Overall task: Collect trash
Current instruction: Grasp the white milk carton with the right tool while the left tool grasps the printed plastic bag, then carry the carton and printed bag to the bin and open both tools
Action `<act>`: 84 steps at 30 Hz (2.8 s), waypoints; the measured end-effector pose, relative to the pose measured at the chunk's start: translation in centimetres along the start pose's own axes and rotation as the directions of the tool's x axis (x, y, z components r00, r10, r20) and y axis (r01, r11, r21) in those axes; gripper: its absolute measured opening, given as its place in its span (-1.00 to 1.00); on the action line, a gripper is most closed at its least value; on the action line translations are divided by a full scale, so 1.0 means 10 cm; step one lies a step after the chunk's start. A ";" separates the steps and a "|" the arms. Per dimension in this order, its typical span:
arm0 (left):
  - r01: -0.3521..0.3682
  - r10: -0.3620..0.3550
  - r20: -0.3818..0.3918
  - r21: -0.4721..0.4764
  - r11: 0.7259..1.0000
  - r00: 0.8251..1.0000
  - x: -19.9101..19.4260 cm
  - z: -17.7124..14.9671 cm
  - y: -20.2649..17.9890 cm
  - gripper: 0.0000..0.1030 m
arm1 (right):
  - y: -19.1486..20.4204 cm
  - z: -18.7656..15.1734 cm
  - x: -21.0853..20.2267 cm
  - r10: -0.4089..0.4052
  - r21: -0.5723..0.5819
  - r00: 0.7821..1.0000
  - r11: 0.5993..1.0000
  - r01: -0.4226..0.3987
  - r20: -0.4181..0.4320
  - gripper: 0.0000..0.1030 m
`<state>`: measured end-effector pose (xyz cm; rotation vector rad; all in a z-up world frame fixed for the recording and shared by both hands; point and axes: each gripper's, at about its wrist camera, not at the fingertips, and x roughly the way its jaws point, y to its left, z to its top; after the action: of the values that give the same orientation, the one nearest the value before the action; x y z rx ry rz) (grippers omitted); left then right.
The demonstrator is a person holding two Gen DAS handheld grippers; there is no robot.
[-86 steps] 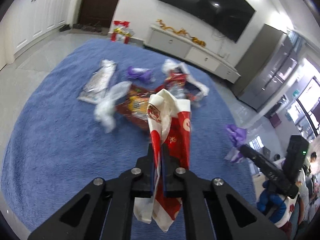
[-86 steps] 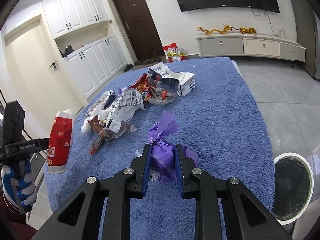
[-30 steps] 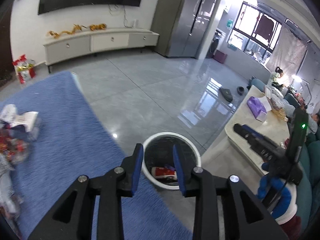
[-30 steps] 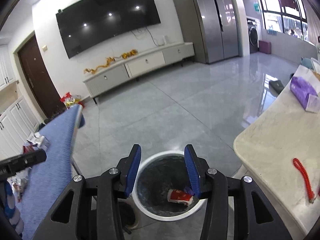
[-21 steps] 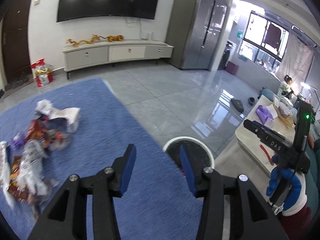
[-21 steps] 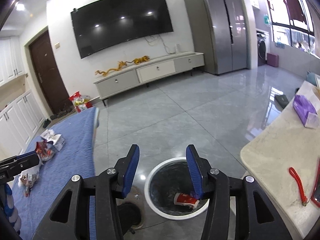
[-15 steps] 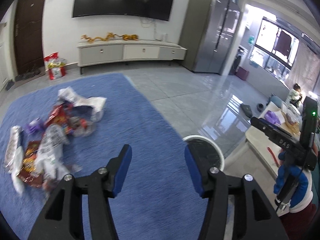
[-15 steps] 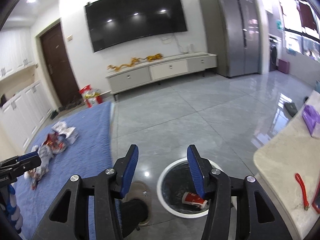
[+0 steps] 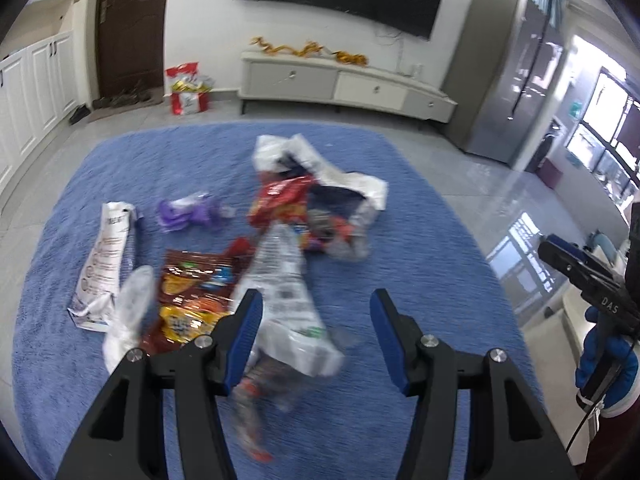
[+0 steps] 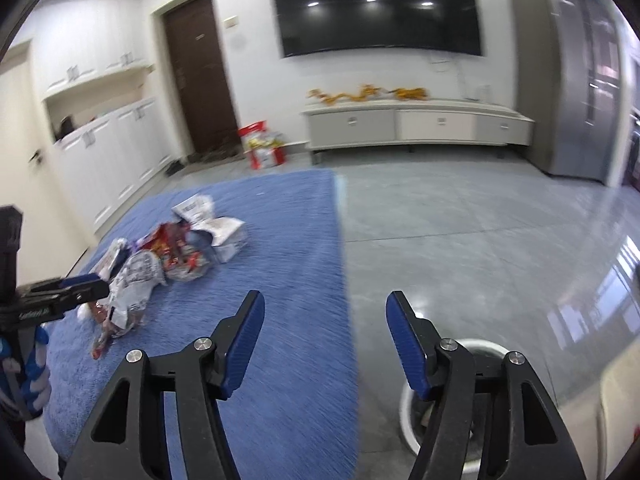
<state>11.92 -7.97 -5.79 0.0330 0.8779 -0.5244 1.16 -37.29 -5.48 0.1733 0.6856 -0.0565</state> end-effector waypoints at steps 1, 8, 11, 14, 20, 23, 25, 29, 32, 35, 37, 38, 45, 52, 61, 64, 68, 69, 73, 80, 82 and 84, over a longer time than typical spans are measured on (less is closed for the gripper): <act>-0.007 0.007 -0.011 -0.005 1.000 1.000 0.05 0.03 0.06 0.05 | 0.07 0.05 0.10 0.023 -0.015 1.000 1.000 -0.023 -0.006 0.24; -0.034 0.034 -0.071 -0.005 0.999 0.997 0.36 0.12 0.19 0.05 | 0.54 0.35 0.87 0.150 -0.143 0.986 0.977 -0.160 -0.073 0.42; -0.030 0.029 -0.093 -0.002 1.000 0.995 0.48 0.12 0.23 0.05 | 0.75 0.48 1.23 0.188 -0.197 0.975 0.958 -0.208 -0.116 0.43; -0.024 0.023 -0.103 -0.004 1.000 0.994 0.54 0.12 0.25 0.03 | 0.91 0.60 1.53 0.190 -0.253 0.970 0.941 -0.223 -0.151 0.43; -0.014 0.016 -0.107 0.017 1.000 0.994 0.59 0.15 0.27 -0.12 | 1.14 0.75 2.01 0.185 -0.352 0.956 0.899 -0.259 -0.230 0.42; -0.011 0.013 -0.107 0.025 1.000 0.994 0.59 0.16 0.26 -0.17 | 1.20 0.73 2.11 0.172 -0.398 0.948 0.876 -0.271 -0.268 0.28; -0.009 0.011 -0.104 0.028 1.000 0.994 0.58 0.16 0.25 -0.23 | 1.24 0.74 2.16 0.154 -0.432 0.944 0.860 -0.273 -0.290 0.10; -0.006 0.008 -0.097 0.026 1.000 0.995 0.56 0.13 0.24 -0.39 | 1.29 0.75 2.20 0.121 -0.479 0.943 0.837 -0.266 -0.311 -0.21; 0.002 -0.002 -0.089 0.007 1.000 0.996 0.51 0.10 0.25 -0.54 | 1.28 0.76 2.13 0.116 -0.479 0.948 0.841 -0.253 -0.296 -0.24; 0.011 -0.012 -0.076 -0.016 1.000 0.997 0.45 0.10 0.25 -0.66 | 1.23 0.76 1.99 0.126 -0.451 0.956 0.860 -0.239 -0.265 -0.25; 0.017 -0.019 -0.061 -0.030 0.999 0.998 0.38 0.11 0.25 -0.67 | 1.18 0.76 1.86 0.132 -0.433 0.962 0.873 -0.226 -0.238 -0.25; 0.021 -0.023 -0.053 -0.037 0.999 0.998 0.34 0.12 0.24 -0.68 | 1.16 0.76 1.79 0.136 -0.426 0.964 0.877 -0.224 -0.227 -0.25; 0.038 -0.038 0.009 -0.062 0.997 0.999 -0.02 0.11 0.16 -0.72 | 1.02 0.66 1.12 0.172 -0.371 0.974 0.903 -0.217 -0.150 -0.25; 0.020 -0.015 0.066 -0.086 0.996 0.998 -0.43 0.02 0.11 -0.72 | 0.86 0.45 0.50 0.210 -0.297 0.974 0.928 -0.226 -0.083 -0.25; 0.006 0.006 0.105 -0.109 0.994 0.994 -0.75 -0.09 0.08 -0.72 | 0.74 0.15 -0.05 0.230 -0.231 0.973 0.945 -0.231 -0.028 -0.25; 0.003 0.008 0.101 -0.115 0.993 0.995 -0.79 -0.16 0.05 -0.72 | 0.66 0.05 -0.19 0.231 -0.201 0.973 0.953 -0.228 -0.011 -0.25; 0.012 -0.001 0.092 -0.124 0.992 0.996 -0.81 -0.23 0.00 -0.72 | 0.53 -0.12 -0.38 0.228 -0.161 0.974 0.961 -0.224 0.008 -0.25; 0.017 -0.006 0.088 -0.123 0.992 0.996 -0.81 -0.25 -0.03 -0.72 | 0.50 -0.17 -0.43 0.226 -0.151 0.974 0.963 -0.222 0.014 -0.25; 0.037 -0.030 0.076 -0.091 0.995 0.997 -0.77 -0.27 -0.23 -0.72 | 0.32 -0.26 -0.59 0.209 -0.118 0.977 0.972 -0.203 0.038 -0.25; 0.095 -0.096 0.015 0.029 0.995 0.995 -0.45 -0.14 -0.88 -0.72 | -0.20 -0.48 -0.72 0.140 -0.005 0.988 0.990 -0.140 0.069 -0.25; 0.117 -0.116 -0.015 0.076 0.990 0.993 -0.30 -0.11 -1.14 -0.72 | -0.39 -0.56 -0.72 0.113 0.042 0.991 0.992 -0.117 0.069 -0.25; 0.141 -0.136 -0.049 0.117 0.983 0.990 -0.13 -0.08 -1.39 -0.72 | -0.63 -0.66 -0.71 0.083 0.099 0.994 0.991 -0.089 0.064 -0.24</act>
<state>4.37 -19.40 -2.73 0.0929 0.8915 -0.7085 -9.12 -42.35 -6.90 0.2975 0.6150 -0.0139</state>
